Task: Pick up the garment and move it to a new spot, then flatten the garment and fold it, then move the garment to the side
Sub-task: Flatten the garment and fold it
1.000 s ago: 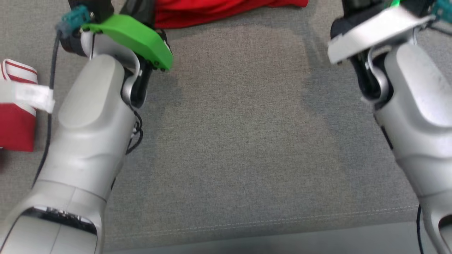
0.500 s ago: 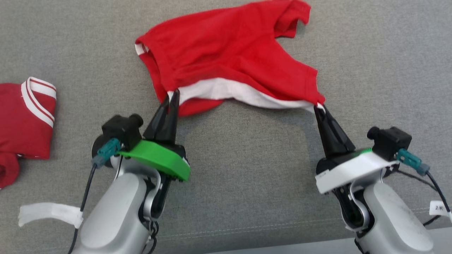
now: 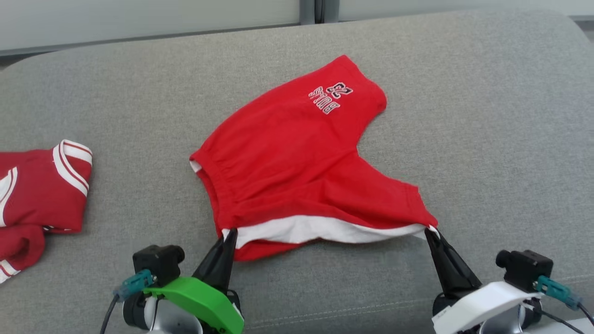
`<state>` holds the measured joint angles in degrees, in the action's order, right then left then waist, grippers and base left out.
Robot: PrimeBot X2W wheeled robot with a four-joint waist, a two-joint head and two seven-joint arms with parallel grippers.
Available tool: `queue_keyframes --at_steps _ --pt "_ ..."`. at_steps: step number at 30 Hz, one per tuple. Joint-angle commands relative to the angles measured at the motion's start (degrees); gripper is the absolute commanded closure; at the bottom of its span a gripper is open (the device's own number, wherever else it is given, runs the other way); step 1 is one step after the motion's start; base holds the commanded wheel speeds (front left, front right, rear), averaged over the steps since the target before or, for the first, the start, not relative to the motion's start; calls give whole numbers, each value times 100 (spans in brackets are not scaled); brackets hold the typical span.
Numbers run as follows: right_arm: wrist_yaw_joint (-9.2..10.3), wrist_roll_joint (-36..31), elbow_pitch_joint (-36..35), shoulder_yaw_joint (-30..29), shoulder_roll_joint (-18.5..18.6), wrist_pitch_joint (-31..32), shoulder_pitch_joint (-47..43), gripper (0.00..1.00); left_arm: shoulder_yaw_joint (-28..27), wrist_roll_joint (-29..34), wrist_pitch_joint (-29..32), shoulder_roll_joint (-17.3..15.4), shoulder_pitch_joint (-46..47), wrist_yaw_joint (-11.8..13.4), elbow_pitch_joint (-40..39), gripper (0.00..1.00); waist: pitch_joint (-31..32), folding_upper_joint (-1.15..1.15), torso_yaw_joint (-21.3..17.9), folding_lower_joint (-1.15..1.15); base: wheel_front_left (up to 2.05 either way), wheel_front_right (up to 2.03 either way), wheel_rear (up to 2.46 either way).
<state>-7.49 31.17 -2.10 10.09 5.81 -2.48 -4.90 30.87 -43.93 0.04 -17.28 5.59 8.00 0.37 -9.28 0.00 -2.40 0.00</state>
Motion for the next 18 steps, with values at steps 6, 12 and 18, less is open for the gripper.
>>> queue_keyframes --at_steps 6,12,18 --pt "0 -127 -559 -328 -124 498 -693 100 34 -190 292 -214 -593 187 -443 100 297 0 -64 0 0 0 0" --pt "0 -240 -891 -547 -195 708 -861 100 -21 -381 391 -219 -807 307 -732 100 279 0 -41 0 0 0 0" --pt "0 -384 -1012 -718 -59 780 -449 100 -76 -457 439 -161 -598 307 -826 100 143 0 50 0 0 0 0"
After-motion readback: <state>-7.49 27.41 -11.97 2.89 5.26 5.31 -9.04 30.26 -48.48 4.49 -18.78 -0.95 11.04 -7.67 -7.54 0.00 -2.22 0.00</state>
